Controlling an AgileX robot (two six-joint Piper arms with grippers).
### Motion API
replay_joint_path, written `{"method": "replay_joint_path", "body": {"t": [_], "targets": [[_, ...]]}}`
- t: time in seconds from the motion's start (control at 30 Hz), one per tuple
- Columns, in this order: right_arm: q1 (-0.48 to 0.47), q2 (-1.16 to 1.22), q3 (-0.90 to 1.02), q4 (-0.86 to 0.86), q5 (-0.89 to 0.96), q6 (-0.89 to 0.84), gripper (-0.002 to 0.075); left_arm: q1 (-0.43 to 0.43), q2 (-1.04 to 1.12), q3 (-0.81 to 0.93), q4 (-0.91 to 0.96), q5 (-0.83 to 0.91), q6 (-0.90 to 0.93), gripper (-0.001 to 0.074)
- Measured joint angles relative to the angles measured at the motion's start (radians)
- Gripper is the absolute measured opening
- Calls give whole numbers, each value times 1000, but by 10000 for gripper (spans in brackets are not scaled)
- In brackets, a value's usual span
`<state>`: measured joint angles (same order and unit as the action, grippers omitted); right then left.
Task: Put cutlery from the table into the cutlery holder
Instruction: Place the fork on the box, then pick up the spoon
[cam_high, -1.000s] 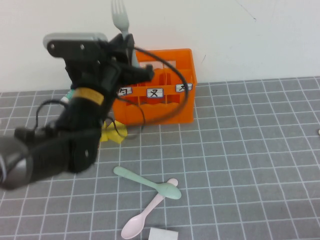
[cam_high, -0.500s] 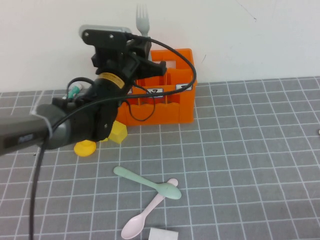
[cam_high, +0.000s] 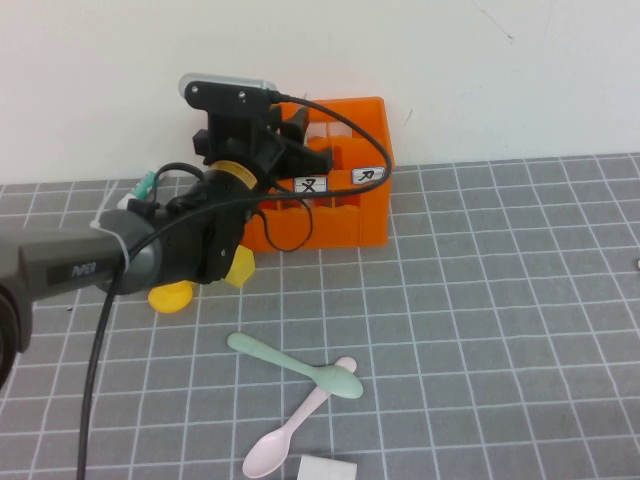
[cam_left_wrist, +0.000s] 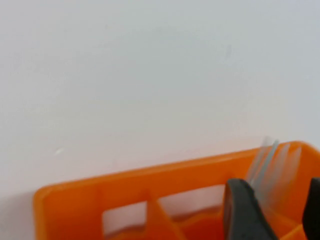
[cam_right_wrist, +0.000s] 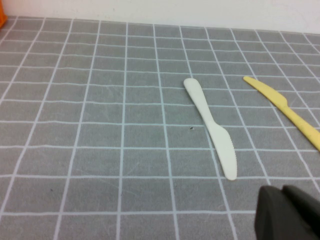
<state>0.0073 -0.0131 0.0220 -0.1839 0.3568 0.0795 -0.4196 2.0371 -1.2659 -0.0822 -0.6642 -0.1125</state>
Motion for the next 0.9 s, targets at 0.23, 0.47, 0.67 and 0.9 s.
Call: {"method": "replay_joint_path", "body": {"t": [0.23,0.47,0.67,0.9], "targets": [[0,0,0,0,0,0,-3,28,-69,0,-24,185,-4,281],[0,0,0,0,0,0,-3,46,-278,0,-24,321,87,53],[0,0,0,0,0,0,-3,50,-438,0,-20,544,158,5],[0,0,0,0,0,0,-3,50,-643,183,-10,518,178,1]]}}
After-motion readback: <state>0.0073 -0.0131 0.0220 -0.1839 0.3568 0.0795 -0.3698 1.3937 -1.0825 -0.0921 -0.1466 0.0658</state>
